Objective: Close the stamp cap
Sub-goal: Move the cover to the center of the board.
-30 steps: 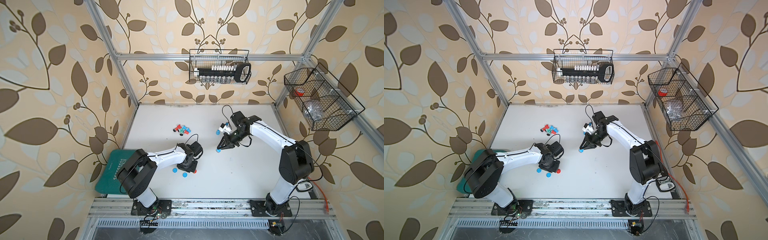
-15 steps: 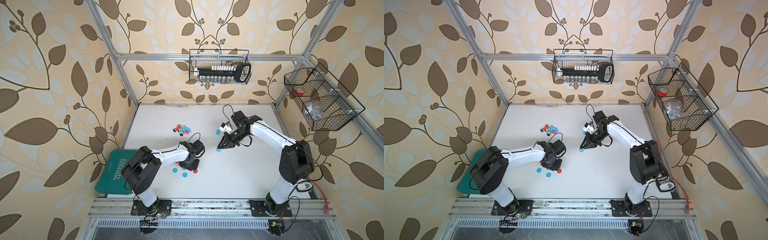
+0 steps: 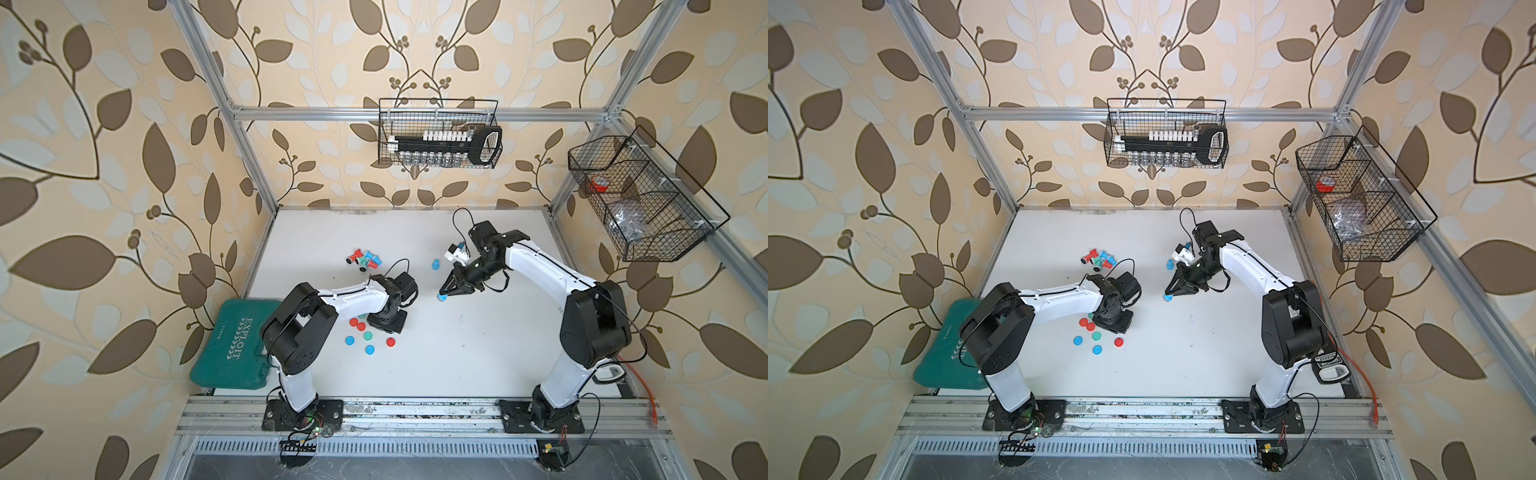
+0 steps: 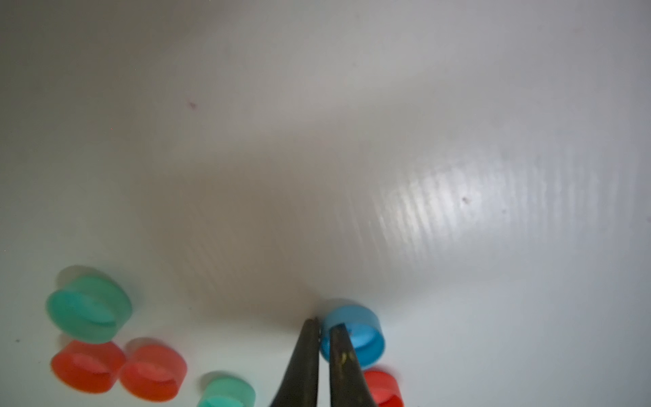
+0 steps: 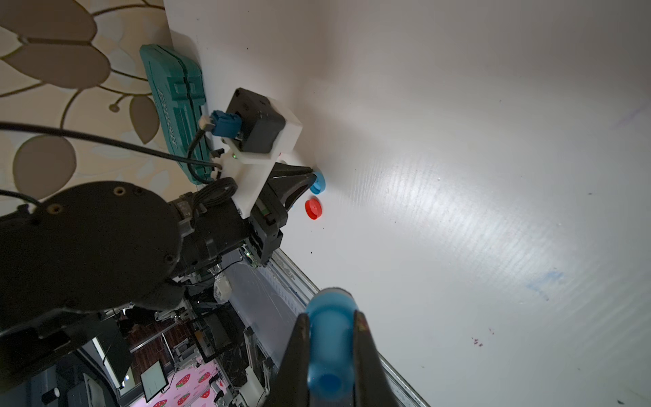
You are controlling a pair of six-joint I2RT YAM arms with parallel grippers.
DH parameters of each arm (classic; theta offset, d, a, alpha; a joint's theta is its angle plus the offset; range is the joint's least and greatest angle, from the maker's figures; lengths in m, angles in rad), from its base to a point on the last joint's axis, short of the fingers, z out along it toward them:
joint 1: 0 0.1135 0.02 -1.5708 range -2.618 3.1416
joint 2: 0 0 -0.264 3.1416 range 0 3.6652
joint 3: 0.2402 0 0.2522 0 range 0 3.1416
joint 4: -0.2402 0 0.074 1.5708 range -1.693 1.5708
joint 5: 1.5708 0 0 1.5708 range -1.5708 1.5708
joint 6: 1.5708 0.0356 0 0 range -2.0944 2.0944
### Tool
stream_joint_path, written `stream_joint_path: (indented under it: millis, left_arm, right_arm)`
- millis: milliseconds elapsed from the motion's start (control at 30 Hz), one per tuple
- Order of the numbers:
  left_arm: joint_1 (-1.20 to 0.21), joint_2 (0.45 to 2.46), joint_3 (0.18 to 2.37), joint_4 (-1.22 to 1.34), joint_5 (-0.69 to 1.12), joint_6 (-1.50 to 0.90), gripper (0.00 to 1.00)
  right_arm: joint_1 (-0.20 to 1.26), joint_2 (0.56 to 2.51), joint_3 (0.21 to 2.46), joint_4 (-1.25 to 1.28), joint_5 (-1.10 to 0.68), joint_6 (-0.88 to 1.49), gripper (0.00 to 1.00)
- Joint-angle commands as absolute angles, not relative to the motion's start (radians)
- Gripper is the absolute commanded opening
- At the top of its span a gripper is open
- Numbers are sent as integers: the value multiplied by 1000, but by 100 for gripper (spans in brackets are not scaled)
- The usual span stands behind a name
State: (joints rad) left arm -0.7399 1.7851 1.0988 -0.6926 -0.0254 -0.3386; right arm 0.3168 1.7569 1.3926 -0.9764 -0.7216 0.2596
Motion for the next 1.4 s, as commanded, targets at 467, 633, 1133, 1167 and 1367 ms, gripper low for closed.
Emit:
stream_joint_path:
  millis: [467, 633, 1133, 1167, 1367]
  left_arm:
    - [-910, 1929, 1310, -754, 18, -360, 11]
    - [-997, 1963, 1390, -782, 24, -407, 12]
    - [-1101, 2022, 1519, -871, 18, -434, 20]
    - [-1100, 2014, 1521, -875, 18, -435, 21]
    - [-1100, 1939, 1530, -917, 2, -436, 30]
  right_arm:
    - [259, 1663, 1352, -996, -691, 252, 1]
    - [248, 1641, 1342, -998, -680, 254, 1]
    - [233, 1590, 1303, -989, -669, 265, 1]
    - [232, 1588, 1301, -989, -663, 265, 1]
    - [233, 1559, 1294, -1008, -593, 268, 1]
